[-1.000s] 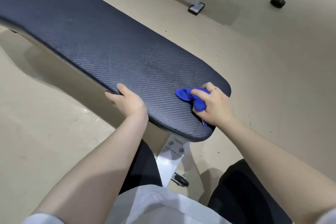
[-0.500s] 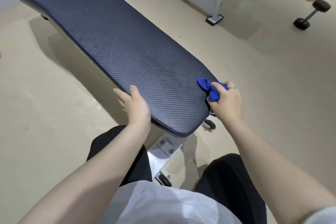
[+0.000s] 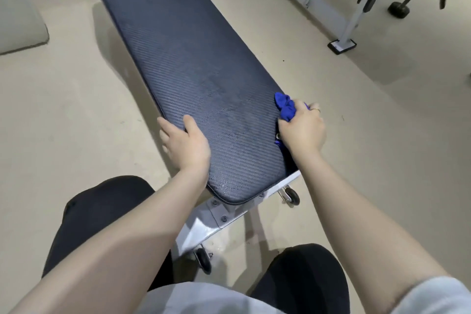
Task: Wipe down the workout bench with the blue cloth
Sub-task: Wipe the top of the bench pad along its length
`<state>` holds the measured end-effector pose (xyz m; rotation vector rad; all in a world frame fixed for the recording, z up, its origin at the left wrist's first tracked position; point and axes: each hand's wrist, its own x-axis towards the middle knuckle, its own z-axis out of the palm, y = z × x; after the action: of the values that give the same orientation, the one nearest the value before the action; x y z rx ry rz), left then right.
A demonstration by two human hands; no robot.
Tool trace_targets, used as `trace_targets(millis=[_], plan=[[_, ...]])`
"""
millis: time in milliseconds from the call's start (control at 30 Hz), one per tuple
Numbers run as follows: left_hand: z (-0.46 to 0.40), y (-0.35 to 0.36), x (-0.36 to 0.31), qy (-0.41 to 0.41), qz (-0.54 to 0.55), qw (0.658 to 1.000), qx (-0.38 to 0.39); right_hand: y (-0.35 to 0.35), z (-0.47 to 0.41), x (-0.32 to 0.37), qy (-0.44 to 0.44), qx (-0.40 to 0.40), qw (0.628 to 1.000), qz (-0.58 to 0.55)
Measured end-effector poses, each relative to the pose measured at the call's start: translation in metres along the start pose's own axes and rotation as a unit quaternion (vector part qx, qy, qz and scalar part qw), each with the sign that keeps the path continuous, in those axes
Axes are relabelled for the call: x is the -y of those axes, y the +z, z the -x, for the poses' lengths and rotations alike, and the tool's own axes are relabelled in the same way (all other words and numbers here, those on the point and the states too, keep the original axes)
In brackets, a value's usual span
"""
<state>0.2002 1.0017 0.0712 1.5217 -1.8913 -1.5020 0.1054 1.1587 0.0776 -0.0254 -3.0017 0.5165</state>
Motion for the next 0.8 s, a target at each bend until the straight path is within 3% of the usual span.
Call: trace_targets(millis=[167,333,400,467,533,600,667,800], plan=[[-0.003,0.001,0.004,0.012,0.021,1.0,-0.004,0.018,0.003,0.028,-0.208,0.042,0.977,0.007],[-0.007,0.002,0.008,0.022,0.041,0.999,-0.001,0.028,-0.051,0.046,-0.073,0.0,0.997,-0.016],[-0.006,0.002,0.007,0.024,0.042,0.999,-0.001,0.028,-0.049,0.061,-0.075,0.013,0.997,-0.023],[-0.008,0.002,0.008,0.025,0.049,0.998,0.001,0.028,-0.024,0.079,-0.154,0.061,0.986,-0.025],[-0.009,0.001,0.008,0.029,0.06,0.998,0.01,0.033,0.013,0.092,-0.283,0.091,0.954,-0.039],[-0.006,0.001,0.008,0.038,0.066,0.997,0.023,0.035,0.025,0.098,-0.349,0.101,0.929,-0.069],[-0.006,0.001,0.009,0.025,0.091,0.995,0.024,0.043,-0.001,0.1,-0.326,0.089,0.94,-0.041],[-0.008,0.002,0.011,0.004,0.127,0.991,0.032,0.05,-0.049,0.107,-0.15,0.046,0.987,-0.015]])
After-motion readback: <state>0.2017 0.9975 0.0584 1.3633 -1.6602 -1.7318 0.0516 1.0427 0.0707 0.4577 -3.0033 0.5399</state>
